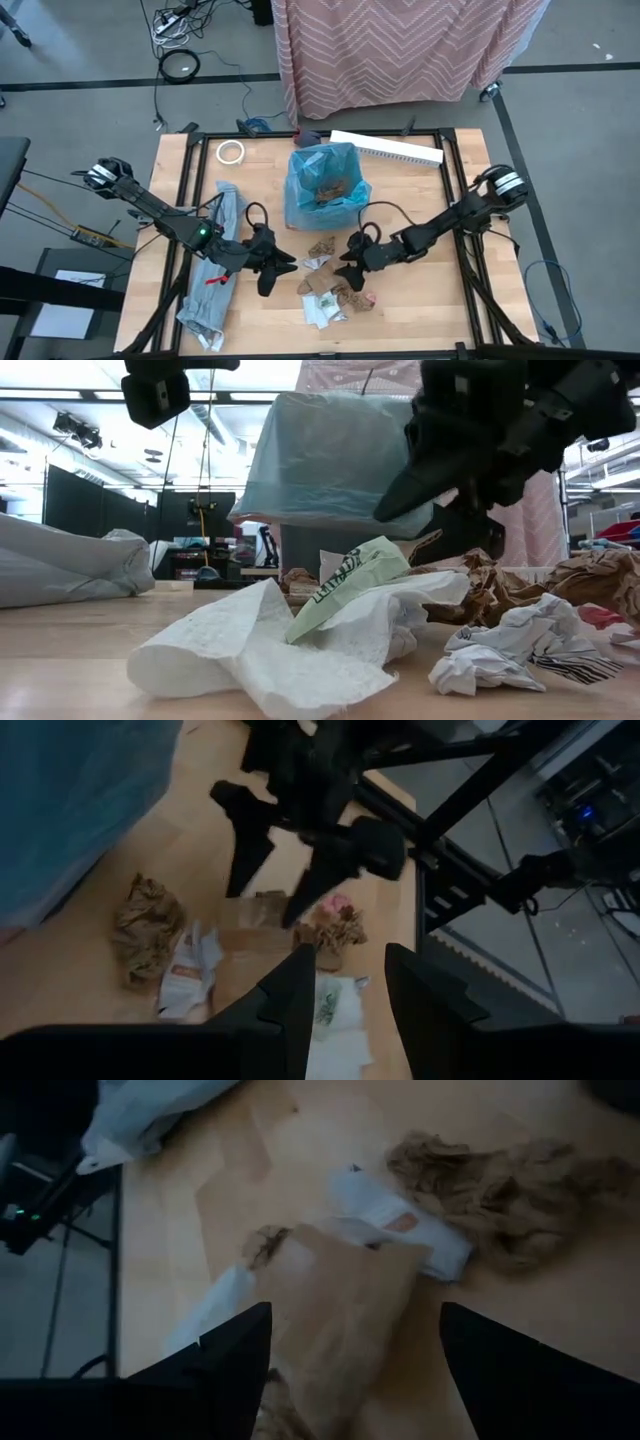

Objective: Place trash/remove bag and relplace
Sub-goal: Put the brown cardboard into the trash bin

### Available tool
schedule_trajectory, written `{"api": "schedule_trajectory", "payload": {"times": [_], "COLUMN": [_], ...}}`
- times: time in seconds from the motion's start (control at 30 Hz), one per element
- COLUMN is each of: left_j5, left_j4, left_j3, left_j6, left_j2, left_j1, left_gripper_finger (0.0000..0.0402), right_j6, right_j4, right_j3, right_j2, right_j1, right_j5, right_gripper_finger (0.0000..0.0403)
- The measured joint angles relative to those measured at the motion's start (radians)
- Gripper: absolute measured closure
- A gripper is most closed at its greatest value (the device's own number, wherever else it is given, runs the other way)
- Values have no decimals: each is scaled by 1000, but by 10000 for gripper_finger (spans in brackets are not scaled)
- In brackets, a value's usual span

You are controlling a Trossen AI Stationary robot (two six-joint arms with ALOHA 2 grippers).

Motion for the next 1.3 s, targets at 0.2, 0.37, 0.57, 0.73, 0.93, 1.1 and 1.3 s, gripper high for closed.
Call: {"api": "schedule_trajectory", "payload": {"times": [0.2,0.37,0.57,0.73,0.93,1.1,1.3], "left_j5": [-2,-2,-3,-3,-16,-37,-42], "left_j4": [-3,1,10,36,37,41,71], "left_j3": [0,0,0,0,0,0,0], "left_j6": [2,3,2,0,-1,-2,-2], "left_j2": [0,0,0,0,0,0,0], "left_j1": [0,0,1,2,2,2,2], "left_gripper_finger": [271,271,271,271,271,271,271], "right_j6": [11,-9,18,20,10,-65,-206], "right_j4": [-115,-154,-170,-266,-457,-469,-576], "right_j3": [75,91,92,91,91,104,254], "right_j2": [45,20,-30,-132,-295,-447,-566], "right_j1": [-3,-3,3,31,46,43,43], "right_j5": [-1,-15,-75,-94,-27,5,149], "right_gripper_finger": [206,382,400,402,402,403,403]}}
